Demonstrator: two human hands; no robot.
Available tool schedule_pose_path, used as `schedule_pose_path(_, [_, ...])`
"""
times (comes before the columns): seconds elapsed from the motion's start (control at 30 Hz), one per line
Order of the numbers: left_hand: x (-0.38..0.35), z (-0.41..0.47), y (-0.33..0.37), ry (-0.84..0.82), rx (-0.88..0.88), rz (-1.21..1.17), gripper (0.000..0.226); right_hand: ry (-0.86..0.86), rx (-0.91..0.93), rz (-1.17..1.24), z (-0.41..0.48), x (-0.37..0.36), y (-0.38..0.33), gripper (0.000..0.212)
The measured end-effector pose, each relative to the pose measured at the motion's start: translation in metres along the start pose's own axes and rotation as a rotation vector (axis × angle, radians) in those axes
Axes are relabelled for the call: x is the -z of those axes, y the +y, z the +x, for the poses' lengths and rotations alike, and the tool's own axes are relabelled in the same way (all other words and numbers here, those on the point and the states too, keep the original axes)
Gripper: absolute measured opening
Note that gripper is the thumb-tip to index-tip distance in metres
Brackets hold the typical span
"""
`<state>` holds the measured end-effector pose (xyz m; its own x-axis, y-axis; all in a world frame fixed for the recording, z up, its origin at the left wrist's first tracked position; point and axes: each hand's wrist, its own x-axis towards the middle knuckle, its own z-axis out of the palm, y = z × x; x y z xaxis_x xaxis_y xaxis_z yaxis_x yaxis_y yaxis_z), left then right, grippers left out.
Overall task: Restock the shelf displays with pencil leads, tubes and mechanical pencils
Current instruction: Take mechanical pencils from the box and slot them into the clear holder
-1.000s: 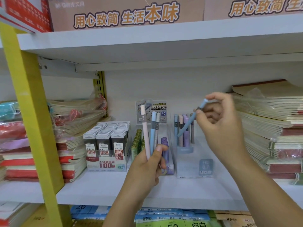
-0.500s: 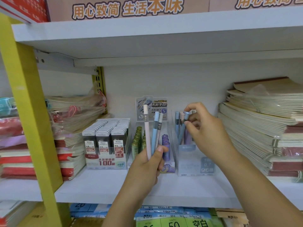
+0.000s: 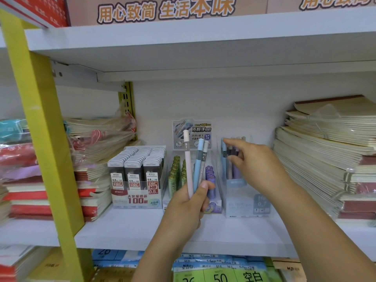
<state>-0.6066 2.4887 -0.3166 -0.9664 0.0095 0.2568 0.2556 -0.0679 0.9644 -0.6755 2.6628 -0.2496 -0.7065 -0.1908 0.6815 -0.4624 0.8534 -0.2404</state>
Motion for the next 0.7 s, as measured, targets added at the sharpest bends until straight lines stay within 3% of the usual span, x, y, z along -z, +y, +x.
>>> schedule_pose_path(0.13, [0.003,-0.001,0.000,-0.038,0.002,-0.007,0.027,0.063,-0.003,0.112,-0.001,0.003,-0.005,0.041])
schedule_pose_path(0.23, [0.004,-0.004,0.004,-0.097,-0.004,-0.006,0.026,0.153,0.001,0.419,-0.006,0.016,-0.016,0.025])
schedule_pose_path(0.37, [0.000,-0.007,0.011,-0.159,-0.004,-0.016,0.023,-0.096,-0.046,0.882,-0.017,0.031,-0.036,0.023])
schedule_pose_path(0.47, [-0.006,-0.010,0.014,-0.206,-0.003,-0.039,0.023,-0.121,-0.102,1.044,-0.023,0.033,-0.041,0.024])
schedule_pose_path(0.6, [-0.010,-0.011,0.016,-0.178,-0.019,-0.057,0.023,0.012,-0.158,1.100,-0.022,0.038,-0.038,0.020])
schedule_pose_path(0.7, [-0.007,-0.009,0.014,-0.097,0.011,-0.037,0.023,0.262,-0.158,1.132,-0.016,0.052,-0.025,0.019])
